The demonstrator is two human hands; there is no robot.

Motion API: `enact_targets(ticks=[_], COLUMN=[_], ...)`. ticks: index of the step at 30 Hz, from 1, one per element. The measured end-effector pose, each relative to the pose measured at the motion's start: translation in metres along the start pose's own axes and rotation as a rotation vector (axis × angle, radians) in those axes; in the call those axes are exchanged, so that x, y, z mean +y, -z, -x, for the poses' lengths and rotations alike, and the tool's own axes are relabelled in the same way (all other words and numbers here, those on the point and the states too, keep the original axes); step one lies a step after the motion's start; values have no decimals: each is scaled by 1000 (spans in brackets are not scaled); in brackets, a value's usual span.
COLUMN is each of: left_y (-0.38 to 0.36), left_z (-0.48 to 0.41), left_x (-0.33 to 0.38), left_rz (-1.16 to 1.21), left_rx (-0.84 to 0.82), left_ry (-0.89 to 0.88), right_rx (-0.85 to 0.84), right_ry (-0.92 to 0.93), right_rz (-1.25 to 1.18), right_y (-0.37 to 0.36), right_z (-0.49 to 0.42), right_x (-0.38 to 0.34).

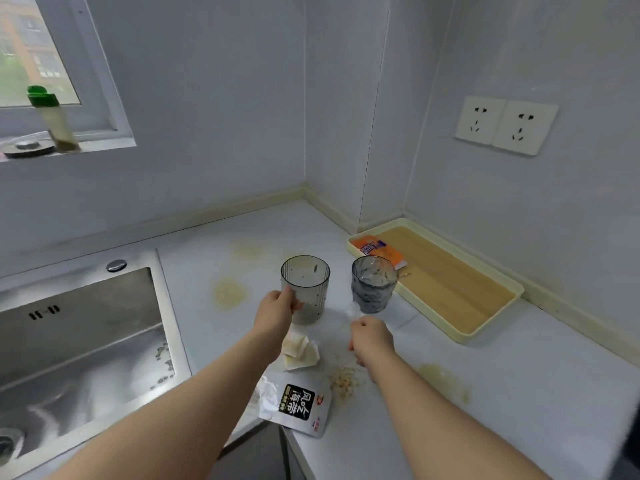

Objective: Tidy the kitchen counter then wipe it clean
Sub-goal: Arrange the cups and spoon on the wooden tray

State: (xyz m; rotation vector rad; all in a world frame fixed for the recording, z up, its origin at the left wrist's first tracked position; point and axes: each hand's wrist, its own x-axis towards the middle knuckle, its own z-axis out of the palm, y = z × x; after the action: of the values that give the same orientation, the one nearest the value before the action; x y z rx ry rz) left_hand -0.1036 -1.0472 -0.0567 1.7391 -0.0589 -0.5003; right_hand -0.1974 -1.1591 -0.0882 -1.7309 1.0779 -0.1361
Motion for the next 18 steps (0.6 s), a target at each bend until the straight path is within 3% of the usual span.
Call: enact_targets(ticks=[6,18], left_y=[7,11], left_z=[-61,-86], left_x=[-1,-4], left_rz=[-37,-95], left_rx=[-146,-273], left_ry=[0,-38], right_rx=[32,223], right_ry=[-93,-162], right_rz=[-10,70], right_y=[-37,-52], right_z=[-34,-46], right_x=[-22,-39])
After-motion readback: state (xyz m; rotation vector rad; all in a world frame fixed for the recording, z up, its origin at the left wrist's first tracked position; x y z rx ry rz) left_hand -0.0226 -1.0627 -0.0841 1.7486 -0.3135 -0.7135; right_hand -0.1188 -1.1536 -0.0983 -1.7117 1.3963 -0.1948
